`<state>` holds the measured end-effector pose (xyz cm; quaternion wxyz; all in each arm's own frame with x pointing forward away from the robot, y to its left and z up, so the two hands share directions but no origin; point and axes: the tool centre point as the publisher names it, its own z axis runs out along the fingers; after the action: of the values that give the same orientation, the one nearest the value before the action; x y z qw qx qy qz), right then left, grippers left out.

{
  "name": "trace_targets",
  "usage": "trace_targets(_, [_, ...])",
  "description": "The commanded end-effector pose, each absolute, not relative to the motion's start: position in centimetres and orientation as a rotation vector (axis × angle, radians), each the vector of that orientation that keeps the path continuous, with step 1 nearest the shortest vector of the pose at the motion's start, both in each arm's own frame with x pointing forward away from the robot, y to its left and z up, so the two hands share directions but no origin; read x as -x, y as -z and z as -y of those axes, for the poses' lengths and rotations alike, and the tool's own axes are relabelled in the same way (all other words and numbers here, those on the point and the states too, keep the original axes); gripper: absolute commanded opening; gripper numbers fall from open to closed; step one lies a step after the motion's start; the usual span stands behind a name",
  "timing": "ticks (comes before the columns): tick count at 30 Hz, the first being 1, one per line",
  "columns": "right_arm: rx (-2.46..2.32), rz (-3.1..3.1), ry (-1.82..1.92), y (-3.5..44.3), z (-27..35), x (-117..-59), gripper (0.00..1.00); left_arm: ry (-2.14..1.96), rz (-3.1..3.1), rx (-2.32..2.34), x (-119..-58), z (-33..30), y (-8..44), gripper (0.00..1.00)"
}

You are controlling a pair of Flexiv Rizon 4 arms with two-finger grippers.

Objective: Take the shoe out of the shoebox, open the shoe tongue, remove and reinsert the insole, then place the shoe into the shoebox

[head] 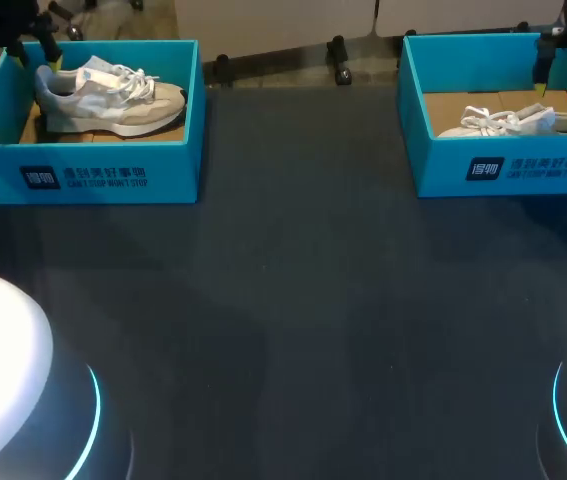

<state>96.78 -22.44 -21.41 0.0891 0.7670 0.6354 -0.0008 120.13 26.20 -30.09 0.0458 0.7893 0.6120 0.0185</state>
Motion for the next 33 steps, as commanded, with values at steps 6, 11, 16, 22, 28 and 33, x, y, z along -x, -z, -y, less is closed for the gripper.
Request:
trace_targets(6, [-2.281,-1.889,0.000,21.4,22.5,-96.7,1.00,-0.040,-1.924,-2.378,-121.8,-26.8,31.7,0.65])
trace_targets(11, [-2.281,-1.889,0.000,21.4,22.5,-96.7,1.00,-0.047,-1.939,-2.384,-122.3,-27.3,32.3,0.60])
trace_targets(16, [-2.281,-1.889,0.000,21.4,22.5,-96.7,1.00,-0.053,-1.948,-2.393,-122.4,-27.9,32.8,0.61])
trace_targets(22, [-2.281,-1.889,0.000,21.4,22.5,-96.7,1.00,-0.060,-1.968,-2.400,-122.4,-28.6,33.8,0.62])
trace_targets(28, [-2.281,-1.889,0.000,21.4,22.5,-96.7,1.00,-0.045,-1.964,-2.414,-122.0,-29.0,34.5,0.63])
trace_targets(33, [-2.281,-1.889,0.000,21.4,22.5,-96.7,1.00,-0.037,-1.972,-2.424,-121.5,-29.1,35.1,0.59])
